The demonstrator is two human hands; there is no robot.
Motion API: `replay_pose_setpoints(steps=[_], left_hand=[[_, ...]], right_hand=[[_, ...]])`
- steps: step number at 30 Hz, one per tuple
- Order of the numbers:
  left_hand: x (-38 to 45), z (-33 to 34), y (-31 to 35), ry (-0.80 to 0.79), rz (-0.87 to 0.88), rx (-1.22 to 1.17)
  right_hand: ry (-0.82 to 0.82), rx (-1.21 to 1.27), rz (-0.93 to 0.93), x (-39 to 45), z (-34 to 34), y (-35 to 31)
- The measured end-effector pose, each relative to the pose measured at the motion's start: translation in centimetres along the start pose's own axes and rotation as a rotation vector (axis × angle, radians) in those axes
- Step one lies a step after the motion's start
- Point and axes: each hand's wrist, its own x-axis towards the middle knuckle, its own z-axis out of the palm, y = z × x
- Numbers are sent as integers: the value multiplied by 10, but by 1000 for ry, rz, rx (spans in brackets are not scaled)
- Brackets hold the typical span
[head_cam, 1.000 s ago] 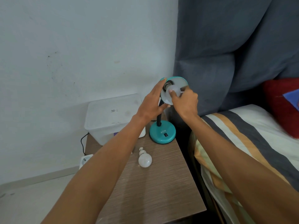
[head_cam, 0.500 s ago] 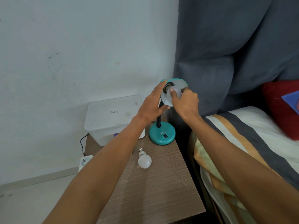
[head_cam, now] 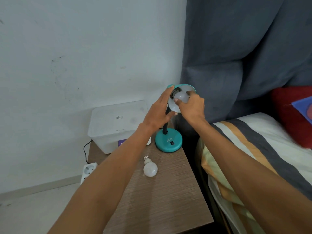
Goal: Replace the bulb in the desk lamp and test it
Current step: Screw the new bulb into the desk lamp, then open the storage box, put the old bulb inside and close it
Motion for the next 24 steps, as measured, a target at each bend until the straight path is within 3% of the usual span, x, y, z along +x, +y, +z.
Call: replay_pose_setpoints(steps=[3, 8, 14, 18, 24], left_hand=[[-2, -2, 5, -4, -24, 0], [-7, -17, 12, -41, -30, 26], [-38, -58, -2, 72, -253, 74], [-66, -95, -31, 173, -407, 126], [-113, -141, -94, 230, -591, 252]], right_hand=[[11, -47, -17, -3, -3, -4], [148, -91, -205, -14, -15, -18], [101, -18, -426, -29, 1, -53], [-24, -6, -412, -42, 45, -72], [-184, -10, -244, -48, 114, -62]])
